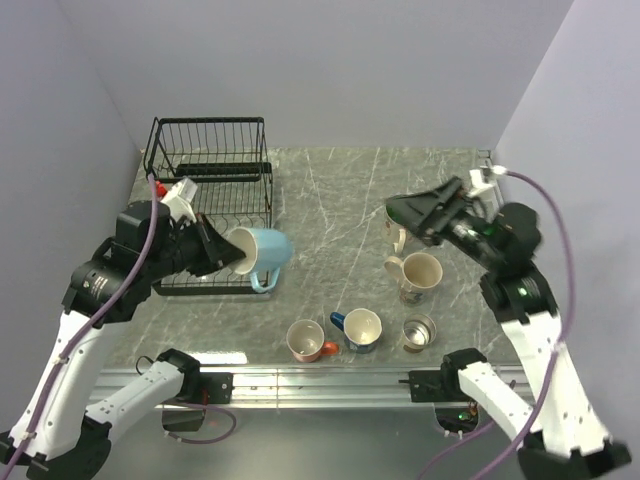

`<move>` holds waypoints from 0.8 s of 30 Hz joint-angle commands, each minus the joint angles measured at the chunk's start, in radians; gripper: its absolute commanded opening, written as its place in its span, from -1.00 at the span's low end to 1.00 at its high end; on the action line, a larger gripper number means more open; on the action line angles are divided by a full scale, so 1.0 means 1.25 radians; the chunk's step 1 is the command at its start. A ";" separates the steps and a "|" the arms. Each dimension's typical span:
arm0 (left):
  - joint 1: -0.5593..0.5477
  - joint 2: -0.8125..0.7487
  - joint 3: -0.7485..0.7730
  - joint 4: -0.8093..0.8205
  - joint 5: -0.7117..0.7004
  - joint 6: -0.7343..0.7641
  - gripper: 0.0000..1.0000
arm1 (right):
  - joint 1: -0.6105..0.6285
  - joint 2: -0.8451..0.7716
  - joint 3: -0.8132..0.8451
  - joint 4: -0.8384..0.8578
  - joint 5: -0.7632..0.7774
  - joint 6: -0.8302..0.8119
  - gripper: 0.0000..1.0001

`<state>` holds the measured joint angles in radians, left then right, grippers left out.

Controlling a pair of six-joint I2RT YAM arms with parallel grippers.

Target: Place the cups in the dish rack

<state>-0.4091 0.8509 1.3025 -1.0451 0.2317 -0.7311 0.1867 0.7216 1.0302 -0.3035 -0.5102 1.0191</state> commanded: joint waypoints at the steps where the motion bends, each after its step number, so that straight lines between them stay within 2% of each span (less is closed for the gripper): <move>1: -0.002 -0.019 0.012 0.270 0.092 -0.080 -0.99 | 0.117 0.065 0.009 0.201 -0.118 0.180 0.84; 3: -0.002 -0.027 -0.021 0.356 0.097 -0.107 -0.99 | 0.202 0.110 0.047 0.206 -0.123 0.185 0.82; 4: -0.002 -0.030 -0.032 0.433 0.097 -0.134 -0.99 | 0.231 0.143 0.054 0.211 -0.117 0.190 0.82; 6: -0.002 -0.032 -0.055 0.496 0.093 -0.170 -0.99 | 0.269 0.163 0.045 0.241 -0.110 0.226 0.82; 8: -0.002 -0.019 -0.064 0.575 0.100 -0.189 -0.99 | 0.313 0.180 0.003 0.348 -0.099 0.264 0.81; 13: 0.000 0.021 -0.054 0.664 0.128 -0.237 -0.99 | 0.368 0.217 -0.019 0.443 -0.080 0.313 0.76; 24: -0.002 0.036 -0.109 0.824 0.200 -0.337 -0.99 | 0.434 0.308 0.047 0.472 -0.066 0.295 0.60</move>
<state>-0.4091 0.9260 1.1702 -0.2310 0.4271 -1.0729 0.7170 1.1049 1.0344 0.2115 -0.6079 1.3811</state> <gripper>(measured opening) 0.107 0.807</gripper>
